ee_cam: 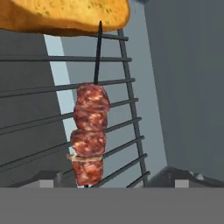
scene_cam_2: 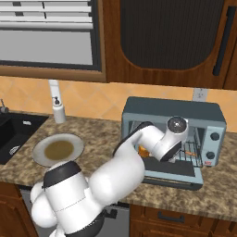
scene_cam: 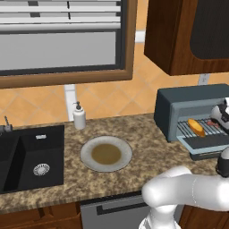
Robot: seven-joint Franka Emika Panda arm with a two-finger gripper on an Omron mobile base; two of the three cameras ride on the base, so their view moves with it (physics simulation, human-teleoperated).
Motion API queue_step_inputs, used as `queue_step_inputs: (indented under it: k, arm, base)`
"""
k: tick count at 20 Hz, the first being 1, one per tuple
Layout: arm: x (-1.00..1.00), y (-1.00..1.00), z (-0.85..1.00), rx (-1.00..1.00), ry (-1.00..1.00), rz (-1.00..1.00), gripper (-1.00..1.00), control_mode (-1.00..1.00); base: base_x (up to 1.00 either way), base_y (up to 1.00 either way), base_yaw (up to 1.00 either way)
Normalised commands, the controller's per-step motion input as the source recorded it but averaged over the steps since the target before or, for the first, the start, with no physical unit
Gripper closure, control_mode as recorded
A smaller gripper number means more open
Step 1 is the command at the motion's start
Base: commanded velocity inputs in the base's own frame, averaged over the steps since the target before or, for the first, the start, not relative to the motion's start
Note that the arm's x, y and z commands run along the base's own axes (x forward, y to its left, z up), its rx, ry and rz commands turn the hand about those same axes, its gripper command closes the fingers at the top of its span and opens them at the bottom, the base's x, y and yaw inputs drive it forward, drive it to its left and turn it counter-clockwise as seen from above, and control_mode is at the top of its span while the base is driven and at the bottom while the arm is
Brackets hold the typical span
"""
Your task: Pick up the kebab skewer and baguette bread, and place them inside the toaster oven. Close the toaster oven door and start by setting the timer.
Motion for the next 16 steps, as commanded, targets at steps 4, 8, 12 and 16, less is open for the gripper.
queue_step_inputs:
  k: [4,8,12,16]
  arm:
    - [-0.54,0.0,0.64,0.03,0.03,0.0,-1.0,-1.0]
    - [-0.76,0.0,0.2,0.11,0.09,-0.01,-1.0,-1.0]
    - [-1.0,-0.01,0.02,0.2,0.11,-0.38,-1.0,-1.0]
    - [-0.59,0.0,-0.15,0.05,0.19,-0.83,-1.0,-1.0]
  base:
    - [0.0,0.0,0.0]
    - [0.0,0.0,0.0]
    - [0.0,0.0,0.0]
    - [0.0,0.0,0.0]
